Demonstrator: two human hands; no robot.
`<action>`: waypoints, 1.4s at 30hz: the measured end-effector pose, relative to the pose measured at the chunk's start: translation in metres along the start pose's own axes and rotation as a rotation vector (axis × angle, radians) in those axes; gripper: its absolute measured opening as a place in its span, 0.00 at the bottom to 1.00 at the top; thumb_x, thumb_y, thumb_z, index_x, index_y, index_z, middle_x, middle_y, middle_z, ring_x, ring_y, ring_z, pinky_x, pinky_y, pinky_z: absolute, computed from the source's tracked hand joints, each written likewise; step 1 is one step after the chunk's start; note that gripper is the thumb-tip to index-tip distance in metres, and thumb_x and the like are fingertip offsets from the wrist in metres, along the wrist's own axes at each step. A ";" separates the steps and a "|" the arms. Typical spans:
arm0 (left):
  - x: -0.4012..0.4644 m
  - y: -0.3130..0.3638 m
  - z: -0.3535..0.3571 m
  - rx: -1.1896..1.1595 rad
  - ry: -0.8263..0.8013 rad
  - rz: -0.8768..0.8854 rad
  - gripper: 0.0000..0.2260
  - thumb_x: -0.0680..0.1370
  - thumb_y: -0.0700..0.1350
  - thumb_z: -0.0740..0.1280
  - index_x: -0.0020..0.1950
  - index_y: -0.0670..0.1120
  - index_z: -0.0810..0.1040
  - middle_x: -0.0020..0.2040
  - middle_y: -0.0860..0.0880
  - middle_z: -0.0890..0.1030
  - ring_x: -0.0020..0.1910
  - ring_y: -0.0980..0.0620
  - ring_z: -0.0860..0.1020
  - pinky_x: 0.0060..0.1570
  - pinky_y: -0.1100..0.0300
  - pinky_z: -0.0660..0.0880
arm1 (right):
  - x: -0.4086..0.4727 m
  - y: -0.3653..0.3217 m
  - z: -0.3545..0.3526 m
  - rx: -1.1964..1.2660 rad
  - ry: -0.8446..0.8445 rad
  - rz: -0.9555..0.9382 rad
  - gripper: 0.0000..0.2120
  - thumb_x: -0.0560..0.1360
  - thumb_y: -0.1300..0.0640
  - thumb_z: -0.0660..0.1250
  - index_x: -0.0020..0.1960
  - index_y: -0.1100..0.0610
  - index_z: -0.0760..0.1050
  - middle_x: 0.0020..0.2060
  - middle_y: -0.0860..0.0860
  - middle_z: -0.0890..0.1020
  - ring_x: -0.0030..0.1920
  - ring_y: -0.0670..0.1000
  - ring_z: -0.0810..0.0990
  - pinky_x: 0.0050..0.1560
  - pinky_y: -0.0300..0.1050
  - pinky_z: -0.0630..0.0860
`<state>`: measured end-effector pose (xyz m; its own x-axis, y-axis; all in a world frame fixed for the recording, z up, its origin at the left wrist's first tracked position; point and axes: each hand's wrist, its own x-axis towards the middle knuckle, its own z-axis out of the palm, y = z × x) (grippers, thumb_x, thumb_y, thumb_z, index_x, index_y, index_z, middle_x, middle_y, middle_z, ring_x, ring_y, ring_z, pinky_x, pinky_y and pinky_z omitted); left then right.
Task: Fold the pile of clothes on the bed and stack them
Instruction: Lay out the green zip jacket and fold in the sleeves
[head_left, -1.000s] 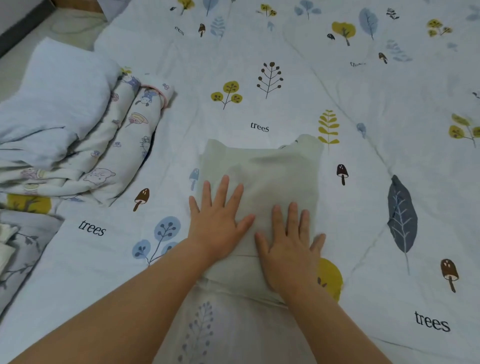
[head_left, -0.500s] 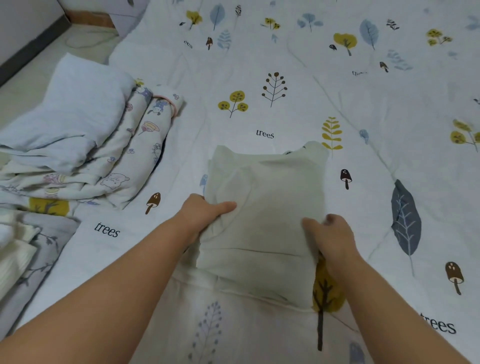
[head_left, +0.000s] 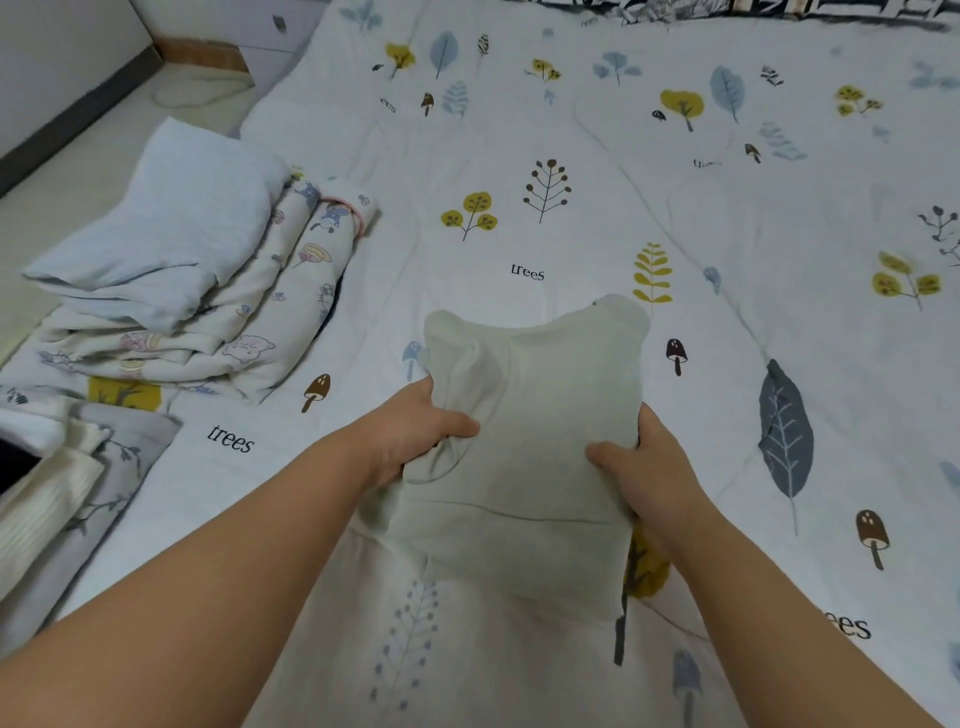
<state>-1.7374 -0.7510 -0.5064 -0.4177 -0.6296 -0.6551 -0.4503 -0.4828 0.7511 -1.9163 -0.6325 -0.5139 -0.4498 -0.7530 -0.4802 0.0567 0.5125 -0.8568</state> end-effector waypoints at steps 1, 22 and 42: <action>-0.005 0.000 0.001 0.005 0.002 0.009 0.15 0.74 0.35 0.67 0.60 0.45 0.73 0.48 0.46 0.82 0.44 0.48 0.81 0.44 0.57 0.78 | -0.004 -0.001 0.000 -0.011 0.001 -0.014 0.15 0.73 0.66 0.62 0.51 0.47 0.70 0.47 0.46 0.79 0.47 0.47 0.78 0.45 0.43 0.76; -0.184 0.075 -0.039 -0.100 0.122 0.192 0.15 0.73 0.31 0.67 0.52 0.50 0.76 0.48 0.48 0.84 0.45 0.48 0.82 0.43 0.56 0.78 | -0.125 -0.124 -0.003 -0.013 -0.119 -0.221 0.17 0.72 0.68 0.63 0.47 0.45 0.72 0.46 0.47 0.81 0.48 0.50 0.80 0.50 0.48 0.77; -0.187 0.154 -0.268 -0.002 0.173 0.308 0.15 0.75 0.31 0.63 0.57 0.47 0.74 0.48 0.46 0.81 0.43 0.47 0.80 0.42 0.58 0.77 | -0.086 -0.268 0.193 0.054 -0.122 -0.301 0.15 0.72 0.68 0.62 0.53 0.50 0.72 0.50 0.50 0.81 0.50 0.54 0.80 0.54 0.53 0.77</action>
<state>-1.5175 -0.8710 -0.2465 -0.3940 -0.8393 -0.3746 -0.3222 -0.2556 0.9115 -1.7205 -0.7846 -0.2797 -0.3434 -0.9130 -0.2201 -0.0143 0.2394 -0.9708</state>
